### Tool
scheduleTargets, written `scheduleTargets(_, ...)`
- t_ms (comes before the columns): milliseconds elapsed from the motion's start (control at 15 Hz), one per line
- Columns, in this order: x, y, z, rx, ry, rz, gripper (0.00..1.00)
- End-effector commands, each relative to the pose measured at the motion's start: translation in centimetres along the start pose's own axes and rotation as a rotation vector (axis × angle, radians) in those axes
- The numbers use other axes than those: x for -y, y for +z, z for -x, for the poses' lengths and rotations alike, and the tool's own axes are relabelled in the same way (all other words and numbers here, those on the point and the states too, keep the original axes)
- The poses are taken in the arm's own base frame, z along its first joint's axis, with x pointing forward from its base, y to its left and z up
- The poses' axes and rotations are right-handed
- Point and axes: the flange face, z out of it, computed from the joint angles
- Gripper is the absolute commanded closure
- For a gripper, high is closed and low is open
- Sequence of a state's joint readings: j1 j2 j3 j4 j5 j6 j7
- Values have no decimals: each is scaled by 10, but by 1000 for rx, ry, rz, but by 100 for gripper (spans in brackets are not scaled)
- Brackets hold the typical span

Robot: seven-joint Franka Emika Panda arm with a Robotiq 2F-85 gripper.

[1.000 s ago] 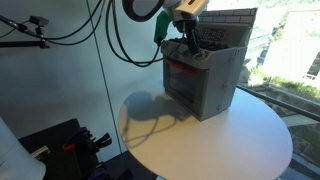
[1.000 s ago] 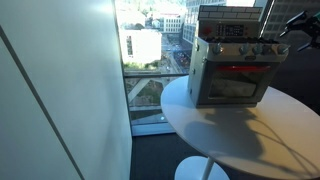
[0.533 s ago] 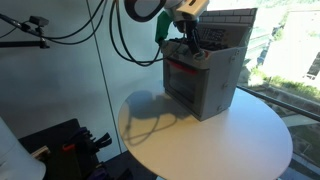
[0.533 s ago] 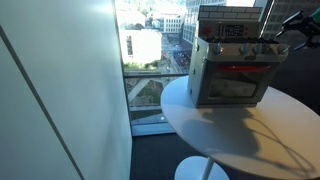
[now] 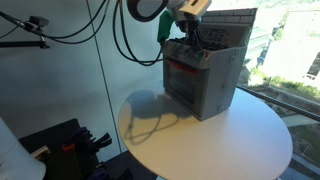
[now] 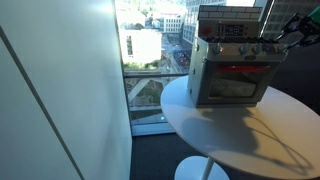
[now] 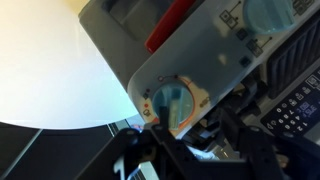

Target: Turn the knob on the far right to the left

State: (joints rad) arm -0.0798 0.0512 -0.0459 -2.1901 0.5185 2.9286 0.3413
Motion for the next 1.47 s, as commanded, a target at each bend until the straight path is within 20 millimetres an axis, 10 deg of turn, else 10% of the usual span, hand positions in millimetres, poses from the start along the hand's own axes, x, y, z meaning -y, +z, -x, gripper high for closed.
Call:
scheduleTargets(0, 4, 2, -9, -16, 0, -19, 72)
scheduleTargets(333, -7, 4, -13, -19, 12, -9, 99)
scheduleTargets(1400, -13, -7, -6, 27, -207, 83, 95)
